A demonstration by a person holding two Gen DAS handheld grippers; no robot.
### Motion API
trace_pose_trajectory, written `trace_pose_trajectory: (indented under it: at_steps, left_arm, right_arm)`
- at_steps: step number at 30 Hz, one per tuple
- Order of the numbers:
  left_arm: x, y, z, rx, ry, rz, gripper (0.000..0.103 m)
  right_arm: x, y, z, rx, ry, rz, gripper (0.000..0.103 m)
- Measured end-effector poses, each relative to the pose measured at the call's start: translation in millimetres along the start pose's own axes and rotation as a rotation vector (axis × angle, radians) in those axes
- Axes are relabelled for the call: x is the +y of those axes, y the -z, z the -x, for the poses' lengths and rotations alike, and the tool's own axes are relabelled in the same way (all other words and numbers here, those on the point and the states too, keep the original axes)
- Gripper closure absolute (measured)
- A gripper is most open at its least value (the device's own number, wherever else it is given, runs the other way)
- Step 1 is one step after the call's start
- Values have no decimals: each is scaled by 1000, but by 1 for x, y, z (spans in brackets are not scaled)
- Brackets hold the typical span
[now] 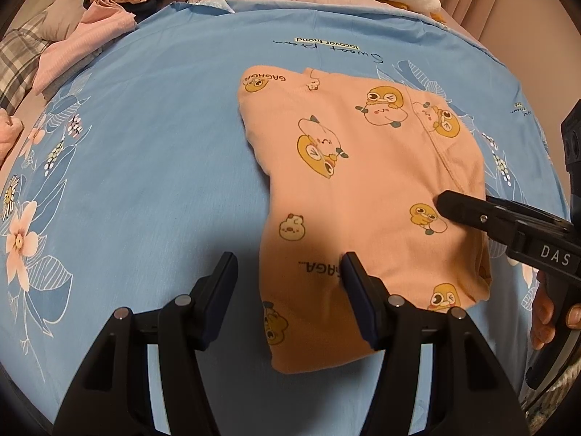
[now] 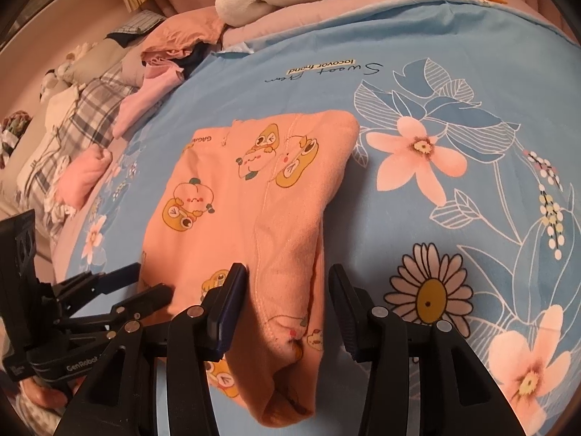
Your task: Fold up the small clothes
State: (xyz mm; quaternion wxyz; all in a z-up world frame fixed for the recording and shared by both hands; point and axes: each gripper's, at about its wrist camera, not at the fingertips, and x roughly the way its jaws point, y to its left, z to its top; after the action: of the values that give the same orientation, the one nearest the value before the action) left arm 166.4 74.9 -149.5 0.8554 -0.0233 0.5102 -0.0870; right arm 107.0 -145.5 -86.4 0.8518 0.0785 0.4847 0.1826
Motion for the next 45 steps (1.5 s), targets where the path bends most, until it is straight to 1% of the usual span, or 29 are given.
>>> trace_pose_trajectory:
  at_steps: [20, 45]
  left_arm:
    - [-4, 14, 2, 29, -6, 7, 43]
    - [-6, 23, 3, 37, -16, 5, 43]
  right_arm:
    - [5, 14, 5, 23, 3, 2, 56]
    - [10, 28, 6, 53, 4, 6, 56]
